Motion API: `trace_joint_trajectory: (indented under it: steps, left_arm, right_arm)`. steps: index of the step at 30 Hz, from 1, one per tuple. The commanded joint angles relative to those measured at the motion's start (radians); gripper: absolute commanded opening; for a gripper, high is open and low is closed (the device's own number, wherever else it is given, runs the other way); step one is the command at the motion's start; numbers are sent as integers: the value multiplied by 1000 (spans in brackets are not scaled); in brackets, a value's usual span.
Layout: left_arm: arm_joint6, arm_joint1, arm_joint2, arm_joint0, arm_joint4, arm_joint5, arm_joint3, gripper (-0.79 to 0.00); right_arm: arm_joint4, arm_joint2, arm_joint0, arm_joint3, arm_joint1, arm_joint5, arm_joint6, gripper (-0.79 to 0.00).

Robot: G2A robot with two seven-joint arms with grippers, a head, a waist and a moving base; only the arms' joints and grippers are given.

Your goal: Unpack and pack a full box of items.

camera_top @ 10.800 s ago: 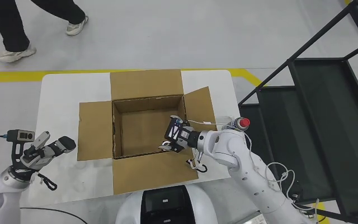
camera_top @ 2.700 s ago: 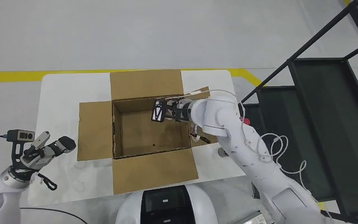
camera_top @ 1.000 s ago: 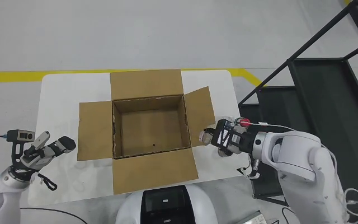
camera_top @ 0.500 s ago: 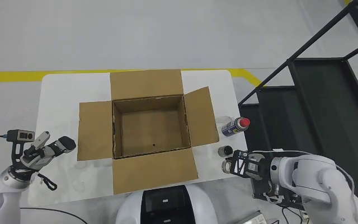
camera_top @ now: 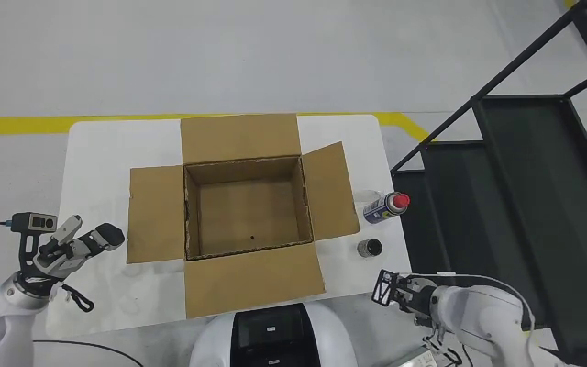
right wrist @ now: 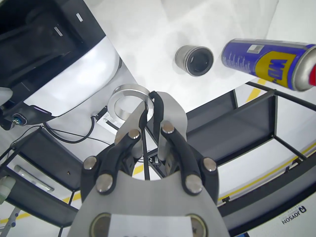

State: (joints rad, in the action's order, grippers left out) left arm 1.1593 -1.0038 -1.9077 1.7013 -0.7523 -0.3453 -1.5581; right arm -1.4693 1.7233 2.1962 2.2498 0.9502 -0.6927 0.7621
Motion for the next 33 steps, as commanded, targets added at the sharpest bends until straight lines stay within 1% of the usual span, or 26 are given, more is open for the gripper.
trace_joint_trajectory:
  steps: [1,10,26,29,33]
  left_arm:
    - [0,0,0,0,0,0,0,0]
    - [0,0,0,0,0,0,0,0]
    - [0,0,0,0,0,0,0,0]
    - [0,0,0,0,0,0,0,0]
    - [0,0,0,0,0,0,0,0]
  right_arm:
    - [-44,-19,-2,-22,1,27,-18,-785]
    - [-147,-84,-51,-98,9,175,-56,-785]
    - [-147,-87,-55,-100,9,175,-64,-785]
    - [-167,-104,-77,-139,10,183,-73,-785]
    - [-196,-156,-132,-204,14,202,-78,-785]
